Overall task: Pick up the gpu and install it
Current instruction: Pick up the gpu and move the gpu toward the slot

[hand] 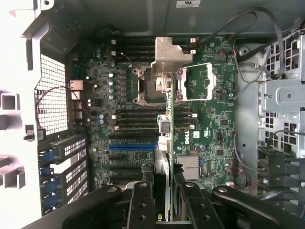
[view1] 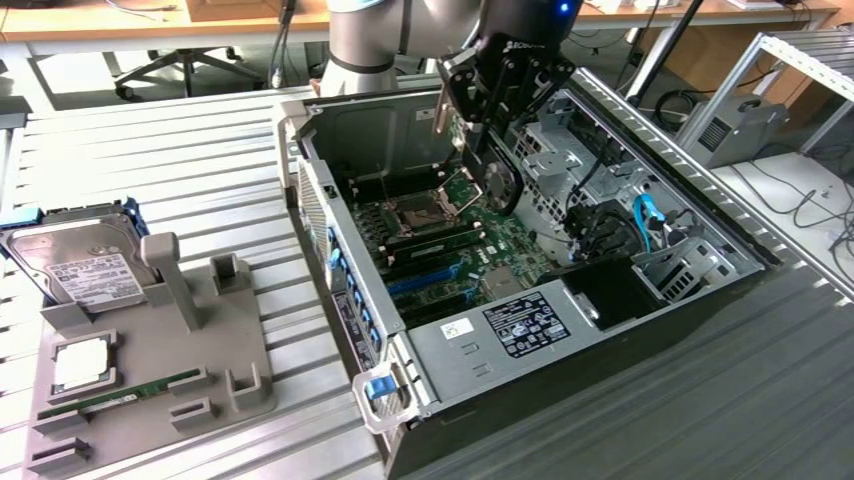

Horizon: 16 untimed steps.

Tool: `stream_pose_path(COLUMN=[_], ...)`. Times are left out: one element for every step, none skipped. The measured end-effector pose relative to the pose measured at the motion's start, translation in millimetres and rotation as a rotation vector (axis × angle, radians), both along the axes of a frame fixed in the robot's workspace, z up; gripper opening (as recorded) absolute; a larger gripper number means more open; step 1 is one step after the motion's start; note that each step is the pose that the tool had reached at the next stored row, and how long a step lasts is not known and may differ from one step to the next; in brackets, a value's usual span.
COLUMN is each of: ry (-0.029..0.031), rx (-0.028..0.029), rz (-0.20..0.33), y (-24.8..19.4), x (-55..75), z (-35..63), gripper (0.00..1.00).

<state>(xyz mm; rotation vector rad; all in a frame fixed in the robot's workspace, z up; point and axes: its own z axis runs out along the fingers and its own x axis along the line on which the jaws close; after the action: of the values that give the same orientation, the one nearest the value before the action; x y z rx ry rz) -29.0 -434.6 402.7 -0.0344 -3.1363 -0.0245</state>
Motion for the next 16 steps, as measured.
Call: stream_pose_path(ry=[0.0000, 0.0000, 0.0000, 0.0000, 0.0000, 0.0000, 0.0000, 0.0000, 0.0000, 0.0000, 0.0000, 0.0000, 0.0000, 0.0000, 0.0000, 0.0000], rx=[0.0000, 0.0000, 0.0000, 0.0001, 0.0000, 0.0000, 0.0000, 0.0000, 0.0000, 0.0000, 0.0000, 0.0000, 0.0000, 0.0001, 0.0001, 0.0001], rz=[0.000, 0.000, 0.000, 0.000, 0.000, 0.000, 0.000, 0.000, 0.000, 0.000, 0.000, 0.000, 0.000, 0.000, 0.000, 0.000], y=[0.0, 0.1, 0.1, 0.1, 0.2, 0.2, 0.2, 0.3, 0.3, 0.4, 0.4, 0.5, 0.5, 0.6, 0.6, 0.7], x=[0.1, 0.1, 0.1, 0.1, 0.2, 0.2, 0.3, 0.3, 0.4, 0.4, 0.5, 0.5, 0.6, 0.6, 0.6, 0.7], z=[-0.4, -0.7, -1.0, -1.4, -1.7, -2.0, -2.3, -2.7, -3.0, -3.3, -3.6, -4.0, -4.3, -4.6, -4.9, -5.2], gripper=[0.26, 0.26, 0.26, 0.26, 0.26, 0.26, 0.26, 0.26, 0.26, 0.26, 0.26, 0.26, 0.26, 0.26, 0.26, 0.26])
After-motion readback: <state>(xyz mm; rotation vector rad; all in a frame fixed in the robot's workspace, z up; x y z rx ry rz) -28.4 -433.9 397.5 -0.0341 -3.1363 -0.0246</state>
